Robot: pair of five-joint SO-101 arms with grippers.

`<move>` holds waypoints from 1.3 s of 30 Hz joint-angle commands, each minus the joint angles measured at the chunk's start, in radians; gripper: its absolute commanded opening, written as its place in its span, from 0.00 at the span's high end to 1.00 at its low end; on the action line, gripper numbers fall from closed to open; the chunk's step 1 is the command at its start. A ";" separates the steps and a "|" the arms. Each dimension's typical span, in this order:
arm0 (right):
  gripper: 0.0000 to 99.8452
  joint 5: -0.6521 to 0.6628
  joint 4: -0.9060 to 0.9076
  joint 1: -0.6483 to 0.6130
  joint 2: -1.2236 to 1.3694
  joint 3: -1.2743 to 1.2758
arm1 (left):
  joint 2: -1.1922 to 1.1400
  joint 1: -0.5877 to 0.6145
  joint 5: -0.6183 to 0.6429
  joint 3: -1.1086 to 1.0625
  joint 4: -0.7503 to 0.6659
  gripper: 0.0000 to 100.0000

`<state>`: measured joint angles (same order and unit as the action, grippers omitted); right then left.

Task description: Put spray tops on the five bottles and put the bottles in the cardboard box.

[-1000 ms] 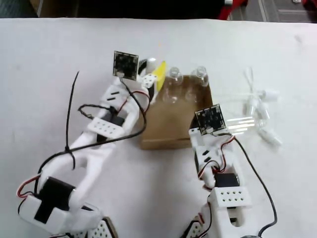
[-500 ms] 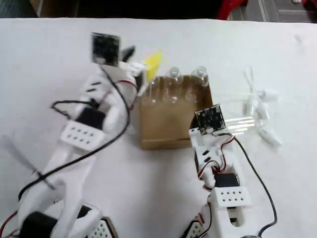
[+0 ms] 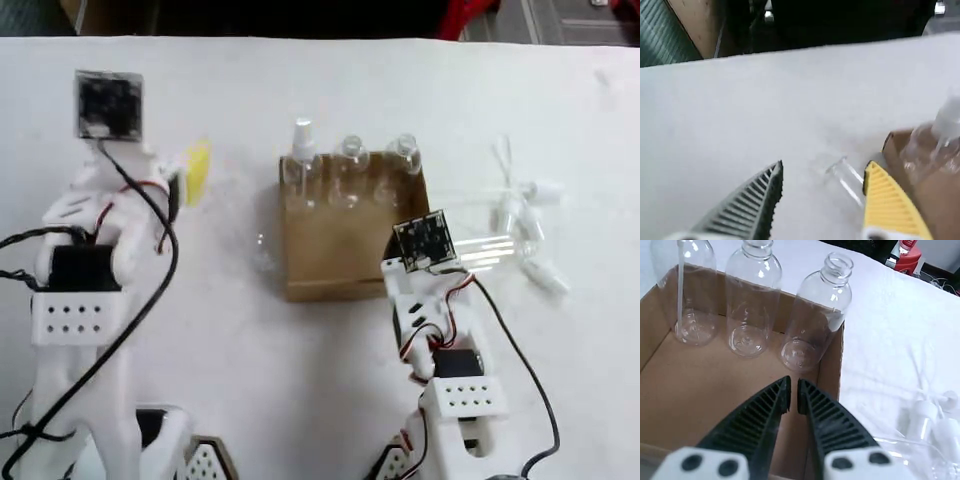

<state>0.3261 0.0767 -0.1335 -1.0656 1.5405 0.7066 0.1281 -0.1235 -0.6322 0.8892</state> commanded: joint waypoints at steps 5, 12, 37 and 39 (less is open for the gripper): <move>0.98 0.012 -0.042 -0.001 0.004 0.005 | 0.038 0.019 -0.652 -0.250 -0.002 0.76; 0.98 0.014 -0.045 -0.002 0.004 0.011 | 0.030 0.051 -0.717 -0.206 -0.075 0.94; 0.98 0.014 -0.045 -0.002 0.004 0.012 | -0.773 0.074 -0.129 0.583 0.180 0.98; 0.98 0.014 -0.045 -0.002 0.004 0.012 | -0.906 0.027 -0.087 0.773 0.315 0.98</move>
<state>0.3261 0.0522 -0.1335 -1.0641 1.5574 0.0069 0.2156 -0.2800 -0.2179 0.9904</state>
